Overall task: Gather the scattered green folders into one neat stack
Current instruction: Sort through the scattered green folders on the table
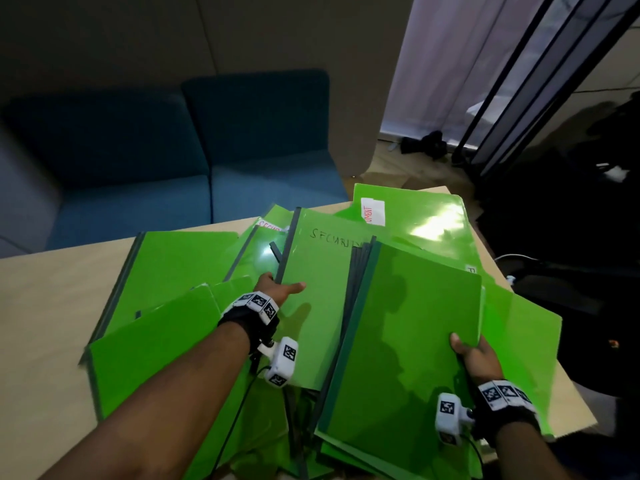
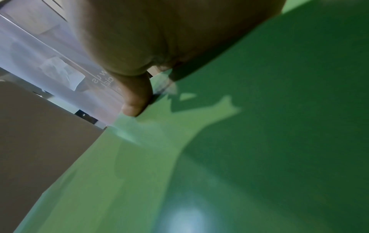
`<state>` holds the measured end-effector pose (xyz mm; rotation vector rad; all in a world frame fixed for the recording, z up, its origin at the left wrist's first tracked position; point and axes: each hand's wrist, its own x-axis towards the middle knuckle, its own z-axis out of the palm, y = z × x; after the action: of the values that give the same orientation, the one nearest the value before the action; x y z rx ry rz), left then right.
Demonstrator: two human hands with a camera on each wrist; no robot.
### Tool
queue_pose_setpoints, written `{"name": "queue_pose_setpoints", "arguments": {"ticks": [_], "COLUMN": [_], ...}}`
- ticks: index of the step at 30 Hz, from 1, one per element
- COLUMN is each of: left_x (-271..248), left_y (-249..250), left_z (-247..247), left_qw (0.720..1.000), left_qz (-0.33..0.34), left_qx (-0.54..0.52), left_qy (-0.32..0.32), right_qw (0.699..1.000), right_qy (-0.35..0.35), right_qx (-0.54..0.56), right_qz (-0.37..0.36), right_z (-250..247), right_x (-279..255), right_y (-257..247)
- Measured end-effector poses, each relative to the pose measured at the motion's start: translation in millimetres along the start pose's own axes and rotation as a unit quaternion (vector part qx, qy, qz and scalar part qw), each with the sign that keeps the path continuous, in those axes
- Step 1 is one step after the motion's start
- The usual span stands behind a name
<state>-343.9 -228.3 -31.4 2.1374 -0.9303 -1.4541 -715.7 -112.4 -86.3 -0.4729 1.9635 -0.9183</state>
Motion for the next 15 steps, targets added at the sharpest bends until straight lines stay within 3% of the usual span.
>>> {"name": "queue_pose_setpoints", "arguments": {"ticks": [4, 7, 12, 15], "left_x": [1.9, 4.4, 2.0, -4.6], "left_y": [8.1, 8.8, 13.6, 10.2], "left_z": [-4.8, -5.6, 1.1, -6.5], "left_qw": [0.998, 0.997, 0.998, 0.997], "left_qz": [-0.034, -0.049, 0.05, 0.076], "left_qx": [-0.003, 0.017, 0.047, 0.024], "left_qy": [-0.052, -0.055, -0.008, -0.002], "right_qw": [1.0, 1.0, 0.999, 0.998], "right_qy": [-0.004, -0.005, -0.013, -0.039], "right_qx": [0.009, 0.014, 0.023, 0.043], "right_qz": [0.007, 0.011, 0.022, 0.012], "right_z": [0.6, 0.1, -4.6, -8.7], "right_x": [3.0, 6.2, 12.1, 2.1], "right_y": [3.9, 8.7, 14.1, 3.9]}}
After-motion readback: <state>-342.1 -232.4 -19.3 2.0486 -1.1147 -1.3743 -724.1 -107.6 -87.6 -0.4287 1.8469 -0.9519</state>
